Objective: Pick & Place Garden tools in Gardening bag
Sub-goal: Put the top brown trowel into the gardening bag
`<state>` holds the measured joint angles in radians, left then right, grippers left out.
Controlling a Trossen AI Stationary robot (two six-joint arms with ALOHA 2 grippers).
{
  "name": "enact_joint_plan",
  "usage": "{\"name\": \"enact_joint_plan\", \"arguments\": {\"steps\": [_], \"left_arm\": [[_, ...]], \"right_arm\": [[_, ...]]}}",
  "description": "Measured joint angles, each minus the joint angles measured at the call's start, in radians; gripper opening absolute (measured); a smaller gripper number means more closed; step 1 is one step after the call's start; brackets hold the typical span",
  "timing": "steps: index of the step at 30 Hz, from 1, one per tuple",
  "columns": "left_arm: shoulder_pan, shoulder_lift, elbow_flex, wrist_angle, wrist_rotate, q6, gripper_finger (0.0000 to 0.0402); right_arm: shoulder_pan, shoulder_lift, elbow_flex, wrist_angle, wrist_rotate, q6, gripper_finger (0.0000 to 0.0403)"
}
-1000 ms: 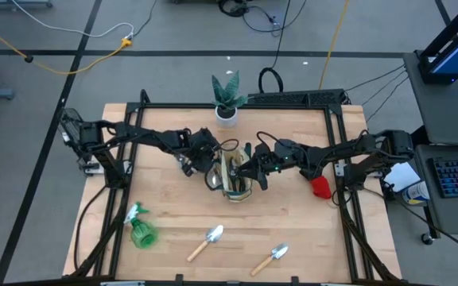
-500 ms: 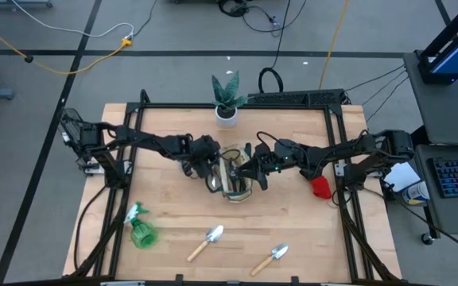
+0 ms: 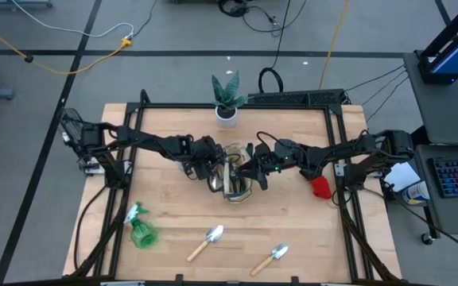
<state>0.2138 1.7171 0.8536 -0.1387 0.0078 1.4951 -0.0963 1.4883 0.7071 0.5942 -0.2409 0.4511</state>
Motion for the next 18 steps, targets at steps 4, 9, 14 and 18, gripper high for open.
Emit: {"name": "enact_joint_plan", "arguments": {"steps": [4, 9, 14, 18], "left_arm": [[0.002, 0.011, 0.001, 0.012, -0.004, 0.004, 0.0149], [0.002, 0.011, 0.001, 0.003, 0.003, 0.014, 0.0149], [0.002, 0.011, 0.001, -0.029, 0.009, 0.032, 0.0146], [0.002, 0.01, 0.001, -0.043, 0.009, 0.011, 0.0112]], "right_arm": [[0.0, 0.0, 0.0, 0.006, 0.0, 0.0, 0.013], [0.0, 0.0, 0.0, 0.007, 0.0, 0.008, 0.013], [0.0, 0.0, 0.0, 0.007, 0.0, 0.008, 0.013], [0.0, 0.0, 0.0, 0.007, 0.0, 0.008, 0.013]]}}
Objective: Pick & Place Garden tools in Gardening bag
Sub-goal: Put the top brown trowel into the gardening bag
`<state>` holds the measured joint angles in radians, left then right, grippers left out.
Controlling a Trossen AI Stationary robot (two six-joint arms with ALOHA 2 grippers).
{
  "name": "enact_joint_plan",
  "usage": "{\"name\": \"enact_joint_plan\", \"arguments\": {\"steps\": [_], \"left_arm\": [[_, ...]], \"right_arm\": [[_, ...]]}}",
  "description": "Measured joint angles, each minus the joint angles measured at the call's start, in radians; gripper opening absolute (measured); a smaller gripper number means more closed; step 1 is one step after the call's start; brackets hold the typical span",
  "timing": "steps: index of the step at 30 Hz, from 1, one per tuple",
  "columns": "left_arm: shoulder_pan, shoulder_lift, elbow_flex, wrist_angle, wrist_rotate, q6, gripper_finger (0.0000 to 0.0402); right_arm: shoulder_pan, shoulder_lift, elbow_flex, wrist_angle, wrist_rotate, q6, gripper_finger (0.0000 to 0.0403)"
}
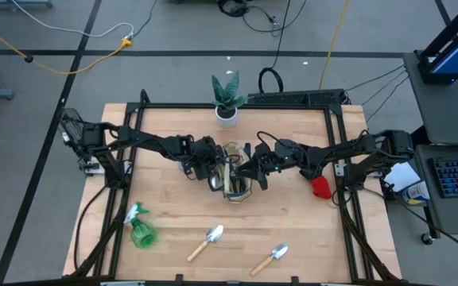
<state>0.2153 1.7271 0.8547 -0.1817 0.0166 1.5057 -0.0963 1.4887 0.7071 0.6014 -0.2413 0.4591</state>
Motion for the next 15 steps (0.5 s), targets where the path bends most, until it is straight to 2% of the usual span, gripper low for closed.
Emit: {"name": "enact_joint_plan", "arguments": {"steps": [4, 7, 15], "left_arm": [[0.0, 0.0, 0.0, -0.005, 0.0, -0.052, 0.0063], [0.0, -0.003, 0.002, -0.025, 0.001, -0.135, 0.0043], [-0.009, -0.004, 0.003, -0.108, 0.031, -0.277, 0.0042]], "right_arm": [[0.0, 0.0, 0.0, 0.0, 0.0, 0.0, 0.013], [0.001, 0.0, 0.0, 0.0, 0.0, 0.0, 0.013], [0.006, 0.0, 0.0, 0.0, 0.001, 0.0, 0.013]]}}
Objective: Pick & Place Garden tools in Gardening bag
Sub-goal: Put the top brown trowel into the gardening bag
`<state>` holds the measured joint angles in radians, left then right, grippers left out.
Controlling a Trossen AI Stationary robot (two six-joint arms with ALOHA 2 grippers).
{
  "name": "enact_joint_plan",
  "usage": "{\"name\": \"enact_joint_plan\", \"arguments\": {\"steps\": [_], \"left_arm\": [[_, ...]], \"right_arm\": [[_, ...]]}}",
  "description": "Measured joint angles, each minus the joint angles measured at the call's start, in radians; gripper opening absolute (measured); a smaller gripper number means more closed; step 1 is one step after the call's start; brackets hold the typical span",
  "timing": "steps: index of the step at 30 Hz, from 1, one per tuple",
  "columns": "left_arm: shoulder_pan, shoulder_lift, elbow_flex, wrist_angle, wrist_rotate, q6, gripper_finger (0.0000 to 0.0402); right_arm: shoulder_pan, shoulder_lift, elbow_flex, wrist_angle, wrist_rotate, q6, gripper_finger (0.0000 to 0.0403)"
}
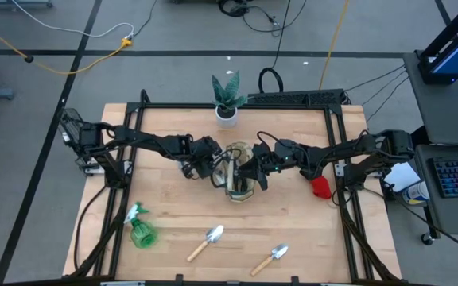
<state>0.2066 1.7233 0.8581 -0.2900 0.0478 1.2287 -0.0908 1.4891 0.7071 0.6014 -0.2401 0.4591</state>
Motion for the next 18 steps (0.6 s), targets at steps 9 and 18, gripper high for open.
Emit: {"name": "enact_joint_plan", "arguments": {"steps": [9, 18], "left_arm": [[-0.009, 0.002, -0.001, 0.008, 0.027, -0.137, 0.0043], [-0.014, 0.004, -0.004, 0.05, 0.027, -0.275, 0.0045]], "right_arm": [[0.034, 0.0, 0.0, 0.0, 0.0, -0.002, 0.013], [0.048, 0.0, 0.0, 0.0, 0.001, -0.004, 0.013]]}}
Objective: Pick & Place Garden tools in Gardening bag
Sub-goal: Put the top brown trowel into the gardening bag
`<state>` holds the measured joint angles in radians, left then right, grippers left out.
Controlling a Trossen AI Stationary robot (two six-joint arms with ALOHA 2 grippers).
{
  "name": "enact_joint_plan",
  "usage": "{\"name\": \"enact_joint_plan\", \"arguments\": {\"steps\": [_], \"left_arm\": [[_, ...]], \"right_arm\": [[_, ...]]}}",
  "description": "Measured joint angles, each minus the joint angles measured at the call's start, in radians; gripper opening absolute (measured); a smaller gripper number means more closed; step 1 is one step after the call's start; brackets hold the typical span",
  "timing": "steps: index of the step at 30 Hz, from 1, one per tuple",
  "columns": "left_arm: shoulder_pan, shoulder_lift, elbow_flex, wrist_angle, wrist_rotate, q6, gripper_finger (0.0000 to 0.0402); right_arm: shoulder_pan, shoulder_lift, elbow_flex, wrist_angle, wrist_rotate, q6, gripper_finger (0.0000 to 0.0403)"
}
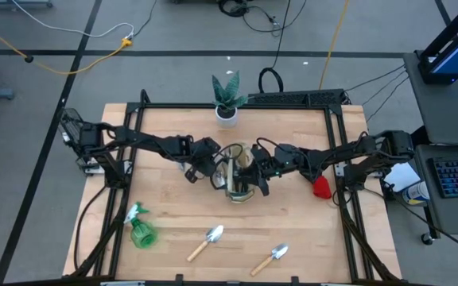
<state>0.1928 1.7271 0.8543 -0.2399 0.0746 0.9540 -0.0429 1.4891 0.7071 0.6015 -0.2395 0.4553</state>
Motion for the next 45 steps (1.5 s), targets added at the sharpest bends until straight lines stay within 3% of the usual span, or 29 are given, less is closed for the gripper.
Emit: {"name": "enact_joint_plan", "arguments": {"steps": [6, 16, 21, 38, 45], "left_arm": [[-0.003, 0.003, -0.002, 0.096, -0.021, -0.046, 0.0055], [-0.001, 0.004, -0.002, 0.096, -0.03, -0.018, 0.0144], [0.014, 0.004, -0.003, 0.094, -0.012, -0.021, 0.0165], [0.055, -0.001, 0.003, -0.066, 0.109, -0.064, 0.0165], [0.054, -0.001, 0.001, -0.083, 0.119, -0.106, 0.0104]], "right_arm": [[-0.001, 0.0, 0.0, 0.0, 0.001, 0.0, 0.013], [-0.001, 0.0, 0.0, 0.0, 0.001, 0.0, 0.013], [-0.001, 0.0, 0.0, 0.001, 0.001, 0.002, 0.013], [-0.001, 0.0, 0.0, 0.0, 0.001, 0.003, 0.013], [-0.001, 0.0, 0.0, 0.0, 0.001, 0.003, 0.013]]}}
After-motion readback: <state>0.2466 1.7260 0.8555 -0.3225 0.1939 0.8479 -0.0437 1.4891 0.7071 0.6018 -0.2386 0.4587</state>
